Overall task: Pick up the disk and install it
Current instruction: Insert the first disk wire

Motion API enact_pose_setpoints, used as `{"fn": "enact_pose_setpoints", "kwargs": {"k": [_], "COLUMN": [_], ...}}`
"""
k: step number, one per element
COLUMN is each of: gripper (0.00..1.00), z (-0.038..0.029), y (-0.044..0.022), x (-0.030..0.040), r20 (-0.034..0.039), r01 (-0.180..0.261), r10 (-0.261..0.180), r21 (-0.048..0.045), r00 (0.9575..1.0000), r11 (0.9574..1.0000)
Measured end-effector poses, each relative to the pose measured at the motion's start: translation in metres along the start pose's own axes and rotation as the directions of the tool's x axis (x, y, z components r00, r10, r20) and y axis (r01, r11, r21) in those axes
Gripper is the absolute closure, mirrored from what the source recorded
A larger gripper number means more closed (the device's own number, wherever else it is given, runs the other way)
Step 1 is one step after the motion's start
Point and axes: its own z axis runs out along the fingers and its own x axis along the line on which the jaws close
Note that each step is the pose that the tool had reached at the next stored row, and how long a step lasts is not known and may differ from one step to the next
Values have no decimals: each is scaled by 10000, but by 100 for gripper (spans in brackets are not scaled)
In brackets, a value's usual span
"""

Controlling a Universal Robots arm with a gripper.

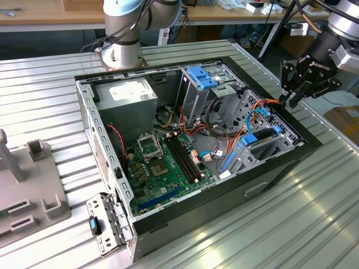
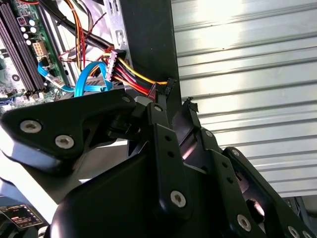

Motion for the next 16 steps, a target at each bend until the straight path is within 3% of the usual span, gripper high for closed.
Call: {"fn": "enact_pose_setpoints", "kwargs": {"k": [10, 11, 13, 16], "gripper": [67, 68, 82, 82], "z": [2, 2, 2, 2], "y": [11, 11, 11, 11], "x": [-13, -13, -13, -14], "r20": [2, 2, 1, 1], "r01": [0, 0, 0, 0], "r10": [0, 0, 0, 0], "r21": [2, 1, 1, 1], "r00": [10000, 10000, 10000, 10000], "r11": [10000, 10000, 10000, 10000]}}
